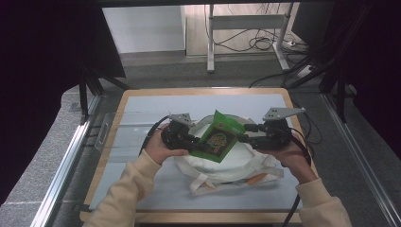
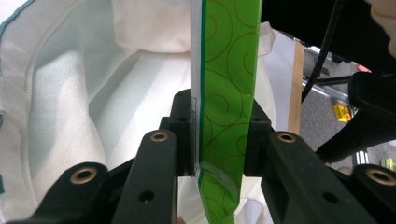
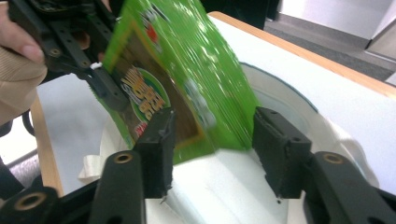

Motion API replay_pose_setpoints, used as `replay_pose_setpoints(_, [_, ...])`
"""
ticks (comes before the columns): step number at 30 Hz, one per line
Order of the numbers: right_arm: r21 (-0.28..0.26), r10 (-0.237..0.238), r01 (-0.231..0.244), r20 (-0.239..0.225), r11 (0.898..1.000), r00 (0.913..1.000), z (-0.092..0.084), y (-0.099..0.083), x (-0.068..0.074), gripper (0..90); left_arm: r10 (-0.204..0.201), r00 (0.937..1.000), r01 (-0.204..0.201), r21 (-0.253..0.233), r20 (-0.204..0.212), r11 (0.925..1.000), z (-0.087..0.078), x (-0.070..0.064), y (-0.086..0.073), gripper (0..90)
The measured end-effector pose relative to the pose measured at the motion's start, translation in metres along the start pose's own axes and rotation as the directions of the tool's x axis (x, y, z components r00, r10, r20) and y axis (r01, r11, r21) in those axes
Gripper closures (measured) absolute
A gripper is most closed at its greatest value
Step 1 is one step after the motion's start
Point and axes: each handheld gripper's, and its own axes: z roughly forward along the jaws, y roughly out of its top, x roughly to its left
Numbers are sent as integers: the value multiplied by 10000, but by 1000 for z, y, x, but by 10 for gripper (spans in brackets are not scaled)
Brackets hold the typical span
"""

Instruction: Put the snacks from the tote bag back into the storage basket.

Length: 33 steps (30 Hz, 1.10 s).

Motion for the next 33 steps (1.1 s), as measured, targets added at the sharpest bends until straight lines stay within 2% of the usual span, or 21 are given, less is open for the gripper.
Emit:
replay_pose_setpoints(2, [-90,220,-220,-35,9997,9998,-1,-4,-1,448,-166,9999,165,-193,-33,9997,0,-3,-2,725])
replay_pose_setpoints(3, [-159,337,-337,-33,9993,9994,-1,-7,-1,436,-21,10000,20,-130,-77,9999,-1,-4,-3,724])
replay_pose_setpoints(10, [-539,897,-905,-168,9944,9958,-1,-21,2,367,-57,9997,47,-454,-218,9990,-1,-9,-11,724])
replay_pose_setpoints(19, [-967,1298,-1322,-306,9865,9911,4,-36,6,348,-174,9989,137,-828,-437,9965,-1,-12,-21,724])
replay_pose_setpoints(26, [-1070,1511,-1555,-480,9820,9874,12,-45,8,343,-262,9987,211,-1138,-438,9933,-5,-13,-25,724])
replay_pose_setpoints(29, [-1038,1496,-1565,-713,9822,9862,19,-49,12,342,-261,9989,212,-1232,-387,9922,-6,-15,-25,723])
replay_pose_setpoints(33, [-1125,1651,-1770,-1077,9778,9804,28,-57,18,341,-258,9992,216,-1315,-307,9911,-7,-15,-27,723])
